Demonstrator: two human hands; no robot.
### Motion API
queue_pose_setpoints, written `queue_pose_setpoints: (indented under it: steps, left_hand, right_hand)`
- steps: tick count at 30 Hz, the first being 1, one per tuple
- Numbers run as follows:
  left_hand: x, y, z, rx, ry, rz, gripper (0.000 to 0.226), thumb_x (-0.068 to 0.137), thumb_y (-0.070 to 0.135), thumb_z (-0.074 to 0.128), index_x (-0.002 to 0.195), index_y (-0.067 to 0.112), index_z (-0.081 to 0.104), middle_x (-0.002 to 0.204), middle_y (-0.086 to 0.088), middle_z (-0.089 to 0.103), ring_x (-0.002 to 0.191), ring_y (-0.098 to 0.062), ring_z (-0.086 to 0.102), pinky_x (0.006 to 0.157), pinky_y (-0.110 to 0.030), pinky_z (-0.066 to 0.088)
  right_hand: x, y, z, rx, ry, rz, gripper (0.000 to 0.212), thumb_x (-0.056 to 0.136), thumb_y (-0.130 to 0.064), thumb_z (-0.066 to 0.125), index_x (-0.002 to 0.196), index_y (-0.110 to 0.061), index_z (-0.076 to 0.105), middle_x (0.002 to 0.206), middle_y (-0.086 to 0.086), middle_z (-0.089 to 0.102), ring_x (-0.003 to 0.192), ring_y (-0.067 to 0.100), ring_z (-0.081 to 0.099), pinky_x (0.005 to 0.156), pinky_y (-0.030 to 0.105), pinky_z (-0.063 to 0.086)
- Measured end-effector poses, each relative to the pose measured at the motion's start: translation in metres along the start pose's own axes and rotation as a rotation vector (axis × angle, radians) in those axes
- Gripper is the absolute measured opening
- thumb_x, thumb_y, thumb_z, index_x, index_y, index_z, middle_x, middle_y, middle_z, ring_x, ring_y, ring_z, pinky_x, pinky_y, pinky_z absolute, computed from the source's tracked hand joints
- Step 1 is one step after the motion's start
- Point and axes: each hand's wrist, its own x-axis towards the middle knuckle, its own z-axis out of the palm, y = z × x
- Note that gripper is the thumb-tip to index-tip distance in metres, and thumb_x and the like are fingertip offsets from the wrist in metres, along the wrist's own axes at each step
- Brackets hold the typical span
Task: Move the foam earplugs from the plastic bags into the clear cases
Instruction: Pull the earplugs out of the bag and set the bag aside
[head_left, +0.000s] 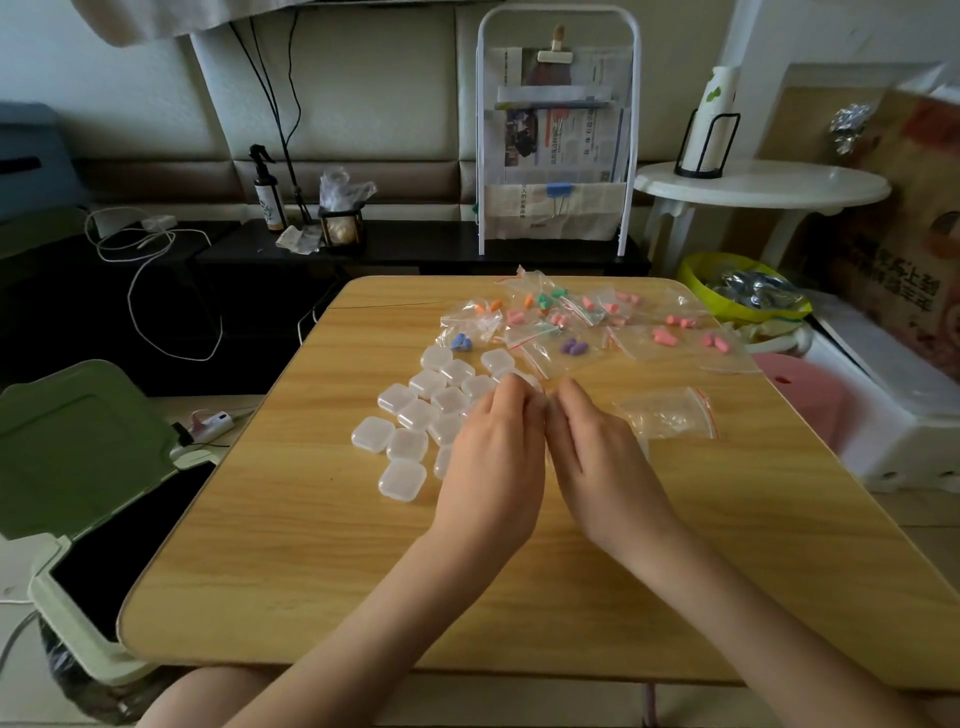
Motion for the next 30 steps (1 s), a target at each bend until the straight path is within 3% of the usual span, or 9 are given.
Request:
queue_pose_setpoints:
  steps: [5,9,14,17,19,23,26,30]
  left_hand:
    - [0.001,0.000,-0.001,0.074,-0.040,0.031,0.038,0.100,0.020,0.039,0.066,0.029,0.026,0.062,0.009,0.040,0.056,-0.009,0.038,0.052,-0.027,0.023]
    - [0.002,-0.006,-0.001,0.109,-0.030,0.047,0.031,0.100,0.020,0.037,0.069,0.018,0.032,0.060,0.004,0.039,0.055,-0.019,0.037,0.051,-0.034,0.027]
    - [0.003,-0.012,0.001,0.218,-0.033,0.076,0.020,0.089,0.019,0.035,0.069,0.014,0.032,0.057,0.004,0.032,0.051,-0.024,0.034,0.047,-0.031,0.021]
    - [0.004,-0.011,0.000,0.300,0.014,0.085,0.022,0.084,0.014,0.043,0.067,0.015,0.029,0.053,0.007,0.024,0.046,-0.021,0.024,0.043,-0.024,0.008]
    - [0.004,-0.011,0.002,0.340,0.035,0.082,0.023,0.085,0.015,0.045,0.067,0.016,0.029,0.053,0.009,0.020,0.044,-0.022,0.023,0.044,-0.023,0.008]
    - [0.008,-0.014,-0.003,0.381,0.042,0.084,0.031,0.097,0.023,0.041,0.068,0.015,0.033,0.053,0.002,0.034,0.046,-0.026,0.033,0.045,-0.029,0.021]
    - [0.009,-0.014,-0.006,0.339,0.022,0.040,0.036,0.101,0.031,0.038,0.069,0.013,0.037,0.057,0.002,0.036,0.054,-0.025,0.036,0.053,-0.033,0.024]
    - [0.005,-0.011,-0.005,0.313,0.036,0.096,0.034,0.094,0.038,0.033,0.069,0.016,0.035,0.058,0.000,0.041,0.051,-0.025,0.035,0.049,-0.031,0.025]
  right_hand:
    - [-0.001,-0.002,0.004,0.038,0.087,-0.030,0.029,0.101,-0.026,0.033,0.075,-0.034,0.026,0.058,-0.014,0.038,0.054,0.002,0.043,0.047,0.017,0.029]
    - [-0.001,-0.001,0.005,-0.081,0.105,-0.019,0.030,0.101,-0.040,0.024,0.078,-0.023,0.033,0.058,-0.013,0.038,0.048,0.005,0.037,0.044,0.020,0.022]
    - [-0.004,0.000,0.005,-0.255,0.115,-0.009,0.022,0.099,-0.019,0.047,0.080,-0.018,0.035,0.059,-0.008,0.039,0.047,0.004,0.032,0.043,0.018,0.019]
    - [-0.001,0.001,0.001,-0.412,0.160,0.017,0.028,0.083,-0.004,0.068,0.076,-0.013,0.043,0.051,-0.004,0.042,0.041,0.011,0.025,0.042,0.012,0.007]
    - [0.001,0.002,-0.002,-0.453,0.149,0.020,0.025,0.080,-0.002,0.071,0.077,-0.008,0.047,0.051,0.000,0.044,0.042,0.015,0.027,0.043,0.012,0.005]
    - [0.001,0.004,-0.009,-0.371,0.127,-0.069,0.012,0.093,-0.016,0.051,0.086,-0.011,0.042,0.067,-0.003,0.043,0.052,0.016,0.040,0.039,0.016,0.019]
    - [0.000,0.004,-0.011,-0.344,0.037,-0.168,0.016,0.086,-0.006,0.061,0.090,-0.011,0.047,0.092,0.002,0.051,0.072,0.019,0.051,0.040,0.026,0.038]
    - [0.002,0.007,-0.006,-0.332,-0.100,-0.101,0.009,0.083,0.001,0.060,0.084,-0.006,0.065,0.125,0.007,0.052,0.104,0.026,0.054,0.058,0.034,0.050]
